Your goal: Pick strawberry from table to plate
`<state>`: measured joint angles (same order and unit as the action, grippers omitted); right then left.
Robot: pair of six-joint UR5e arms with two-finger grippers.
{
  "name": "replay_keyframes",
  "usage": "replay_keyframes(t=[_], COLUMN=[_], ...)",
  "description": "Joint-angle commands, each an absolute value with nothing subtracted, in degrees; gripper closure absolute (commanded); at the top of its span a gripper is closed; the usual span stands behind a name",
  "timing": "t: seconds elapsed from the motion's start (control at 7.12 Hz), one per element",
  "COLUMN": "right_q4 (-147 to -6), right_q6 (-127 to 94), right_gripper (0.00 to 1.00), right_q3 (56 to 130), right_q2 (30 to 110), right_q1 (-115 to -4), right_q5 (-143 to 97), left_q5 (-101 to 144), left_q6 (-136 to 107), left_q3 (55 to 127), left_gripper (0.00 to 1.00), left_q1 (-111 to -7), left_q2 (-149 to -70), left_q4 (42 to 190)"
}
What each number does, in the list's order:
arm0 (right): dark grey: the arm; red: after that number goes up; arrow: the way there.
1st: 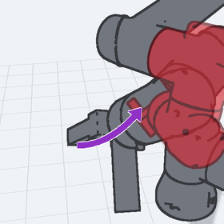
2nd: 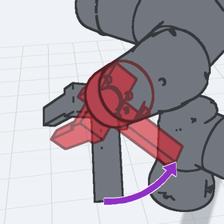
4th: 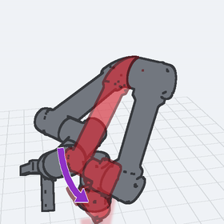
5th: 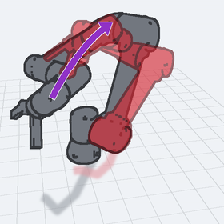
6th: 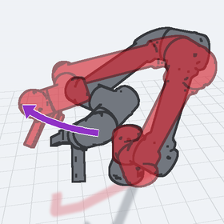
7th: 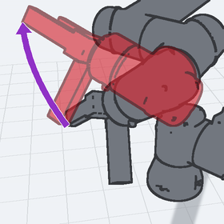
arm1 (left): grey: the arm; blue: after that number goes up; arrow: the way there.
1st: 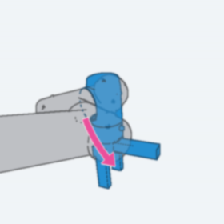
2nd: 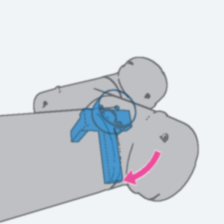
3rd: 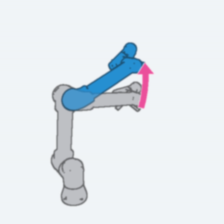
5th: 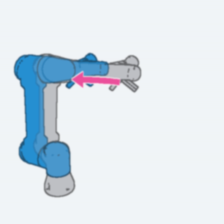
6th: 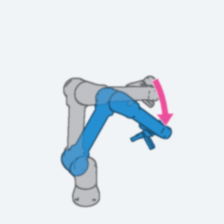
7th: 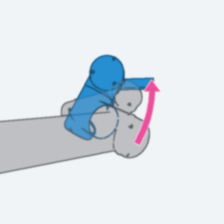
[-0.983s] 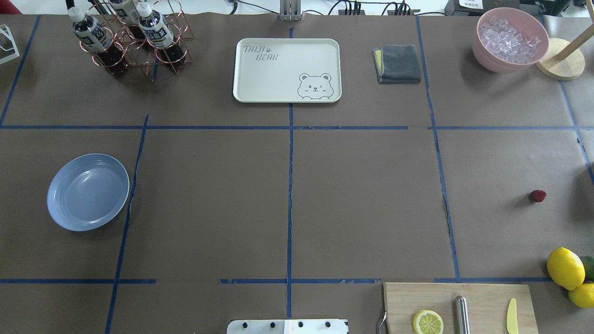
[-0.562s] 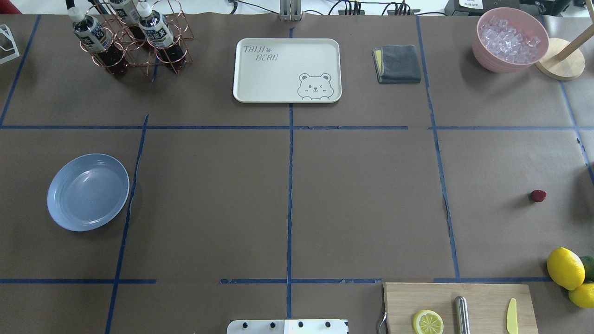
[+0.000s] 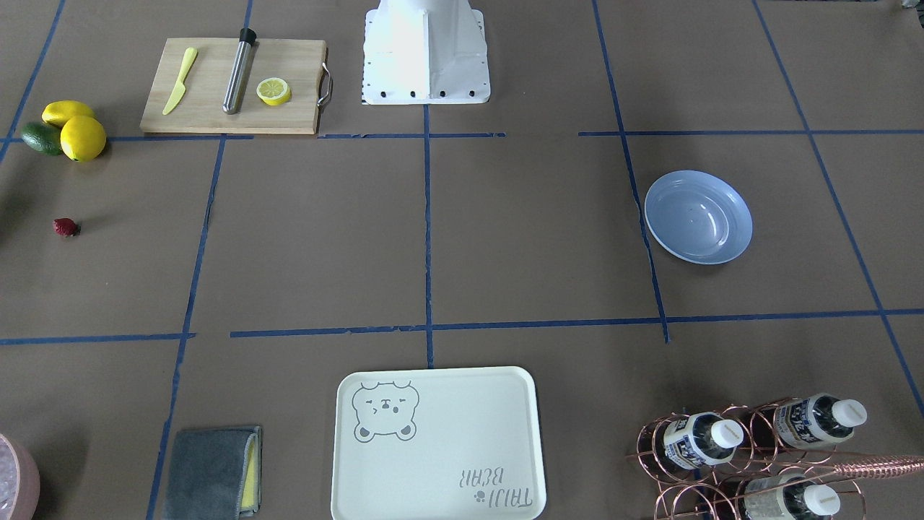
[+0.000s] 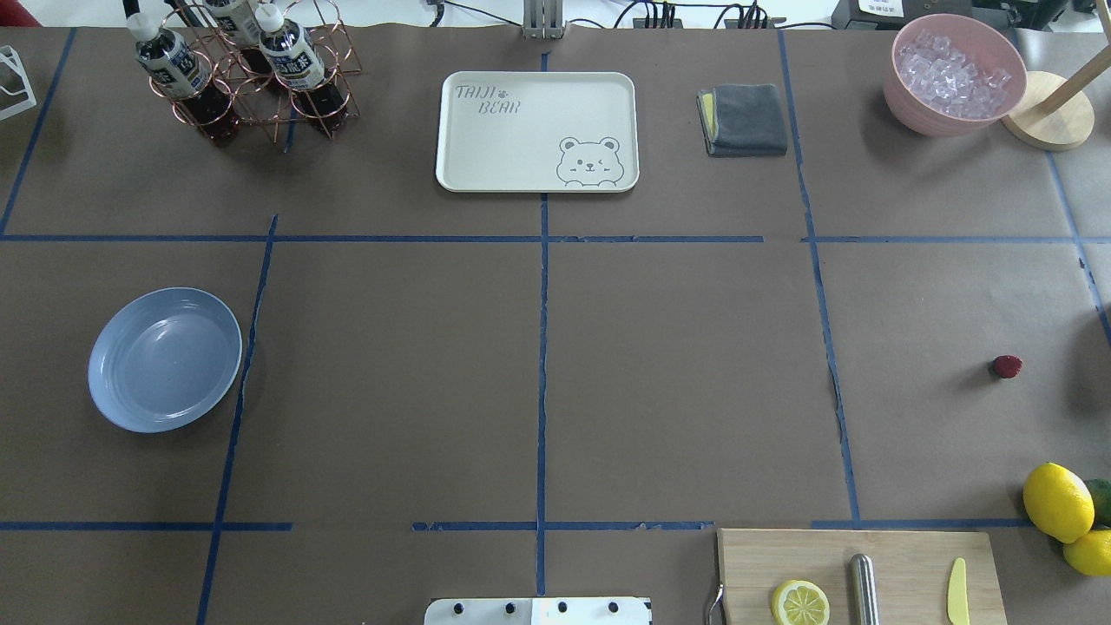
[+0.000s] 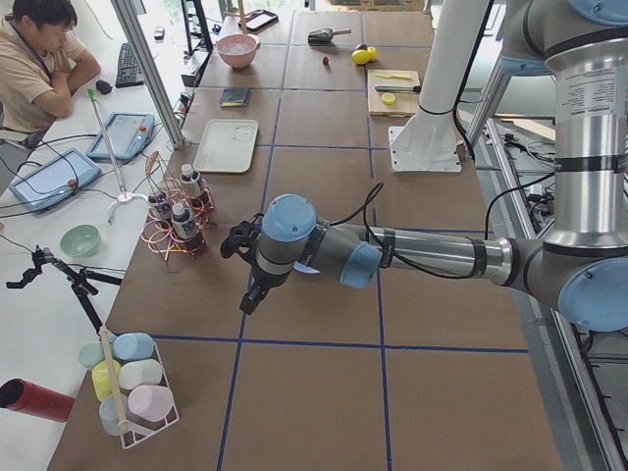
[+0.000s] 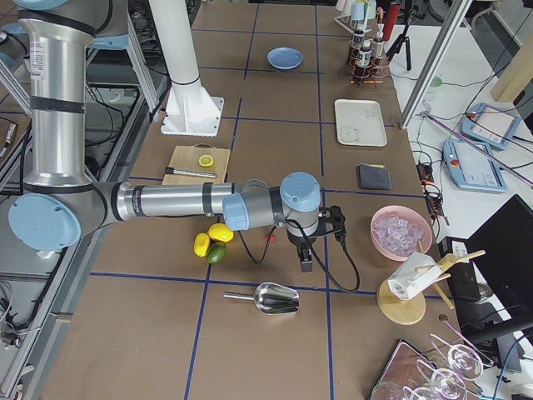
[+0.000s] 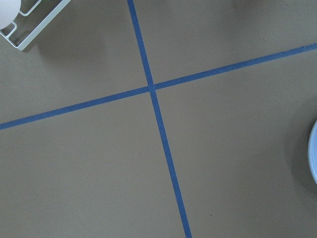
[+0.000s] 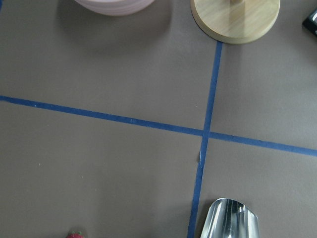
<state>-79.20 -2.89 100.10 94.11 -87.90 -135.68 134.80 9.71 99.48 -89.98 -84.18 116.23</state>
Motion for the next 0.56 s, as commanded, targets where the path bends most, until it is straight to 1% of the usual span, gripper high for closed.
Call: replay_keyframes(t=[0.0, 0.14, 0.28, 0.42], right_q4=[-77.34, -77.0, -70.38, -63.79], right_q6=[-2.99, -2.47, -2.46, -3.07], right_gripper=[0.0, 0.0, 0.0, 0.0], right_q3=[101.07, 101.16, 101.08, 100.2], right_q2=[93.87, 93.87, 96.04, 97.37], right_q1=[-87.89, -87.89, -87.89, -87.89], right_q5=[-135.62, -135.7, -135.62, -135.7], left_q5=[135.35, 135.44, 135.18, 135.52], left_q6=[9.49, 6.36, 5.89, 5.28], left_q3=[94.06, 93.43, 93.08, 92.38], left_gripper=[0.0, 0.0, 0.0, 0.0], left_q1=[-90.0, -89.3, -86.51, -84.14], left_q2=[-85.51, -85.6, -85.43, -83.52], left_q4=[133.03, 134.28, 137.17, 140.16])
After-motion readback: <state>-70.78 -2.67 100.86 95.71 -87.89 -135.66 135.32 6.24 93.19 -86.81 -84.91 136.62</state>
